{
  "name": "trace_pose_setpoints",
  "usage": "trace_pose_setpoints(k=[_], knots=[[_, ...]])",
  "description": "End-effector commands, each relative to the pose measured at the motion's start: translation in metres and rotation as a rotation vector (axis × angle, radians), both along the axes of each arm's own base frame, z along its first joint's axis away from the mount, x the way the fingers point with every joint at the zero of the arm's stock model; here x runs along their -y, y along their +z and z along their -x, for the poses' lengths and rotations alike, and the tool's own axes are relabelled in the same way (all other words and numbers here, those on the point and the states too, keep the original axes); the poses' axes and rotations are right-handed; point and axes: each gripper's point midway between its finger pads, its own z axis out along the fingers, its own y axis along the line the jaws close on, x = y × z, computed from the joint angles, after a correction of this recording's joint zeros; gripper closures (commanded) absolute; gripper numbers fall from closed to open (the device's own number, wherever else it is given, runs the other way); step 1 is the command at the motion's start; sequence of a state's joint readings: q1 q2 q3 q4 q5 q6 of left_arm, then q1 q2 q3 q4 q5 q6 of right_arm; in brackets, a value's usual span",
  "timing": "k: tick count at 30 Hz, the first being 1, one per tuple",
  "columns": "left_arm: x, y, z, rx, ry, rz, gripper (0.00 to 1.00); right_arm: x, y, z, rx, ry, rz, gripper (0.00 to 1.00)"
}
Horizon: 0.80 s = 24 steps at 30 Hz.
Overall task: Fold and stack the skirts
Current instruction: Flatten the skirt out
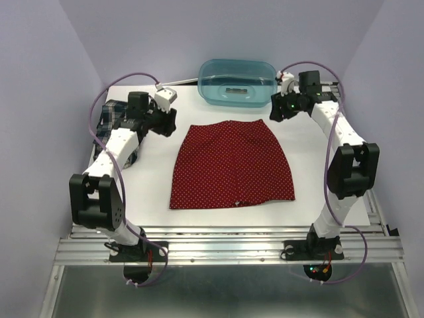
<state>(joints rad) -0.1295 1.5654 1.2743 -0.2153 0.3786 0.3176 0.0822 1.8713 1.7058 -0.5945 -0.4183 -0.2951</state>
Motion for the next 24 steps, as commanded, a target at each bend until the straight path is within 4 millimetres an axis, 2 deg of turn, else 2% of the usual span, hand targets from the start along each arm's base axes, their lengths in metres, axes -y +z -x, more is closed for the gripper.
trace_pose_setpoints(k=[1, 3, 5, 6, 11, 13, 14, 16, 17, 18, 19, 20, 21, 22, 23, 24], knots=[[0.018, -0.029, 0.054, -0.113, -0.176, -0.020, 0.40, -0.026, -0.062, 0.075, -0.274, 0.192, 0.017, 0.45], [0.023, -0.045, 0.074, -0.180, -0.222, -0.040, 0.41, -0.034, -0.087, 0.095, -0.358, 0.237, 0.063, 0.48], [0.026, -0.056, 0.085, -0.219, -0.264, -0.057, 0.41, -0.037, -0.115, 0.112, -0.438, 0.257, 0.114, 0.49], [0.026, -0.067, 0.093, -0.265, -0.285, -0.068, 0.42, -0.032, -0.128, 0.119, -0.478, 0.260, 0.136, 0.49], [0.024, -0.093, 0.107, -0.375, -0.312, -0.103, 0.44, -0.026, -0.157, 0.143, -0.540, 0.298, 0.257, 0.50], [0.024, -0.109, 0.109, -0.446, -0.309, -0.106, 0.44, -0.023, -0.172, 0.164, -0.590, 0.333, 0.329, 0.50], [0.025, -0.124, 0.110, -0.499, -0.306, -0.107, 0.44, -0.018, -0.182, 0.179, -0.629, 0.344, 0.371, 0.50], [0.026, -0.133, 0.105, -0.542, -0.293, -0.099, 0.45, -0.026, -0.191, 0.203, -0.673, 0.398, 0.421, 0.50], [0.026, -0.149, 0.106, -0.597, -0.288, -0.101, 0.46, -0.030, -0.194, 0.216, -0.700, 0.425, 0.434, 0.50], [0.029, -0.149, 0.095, -0.595, -0.269, -0.091, 0.46, -0.031, -0.198, 0.237, -0.756, 0.457, 0.447, 0.50], [0.029, -0.153, 0.087, -0.594, -0.264, -0.098, 0.47, -0.038, -0.198, 0.248, -0.774, 0.485, 0.444, 0.50], [0.029, -0.157, 0.081, -0.606, -0.244, -0.102, 0.47, -0.051, -0.197, 0.263, -0.785, 0.538, 0.449, 0.50], [0.029, -0.173, 0.076, -0.644, -0.229, -0.113, 0.47, -0.063, -0.195, 0.275, -0.809, 0.562, 0.414, 0.49], [0.032, -0.166, 0.054, -0.605, -0.213, -0.119, 0.47, -0.071, -0.192, 0.285, -0.830, 0.586, 0.400, 0.49], [0.030, -0.184, 0.046, -0.637, -0.187, -0.142, 0.48, -0.088, -0.187, 0.296, -0.855, 0.617, 0.360, 0.49], [0.035, -0.173, 0.019, -0.585, -0.175, -0.144, 0.48, -0.096, -0.183, 0.302, -0.875, 0.627, 0.333, 0.48]])
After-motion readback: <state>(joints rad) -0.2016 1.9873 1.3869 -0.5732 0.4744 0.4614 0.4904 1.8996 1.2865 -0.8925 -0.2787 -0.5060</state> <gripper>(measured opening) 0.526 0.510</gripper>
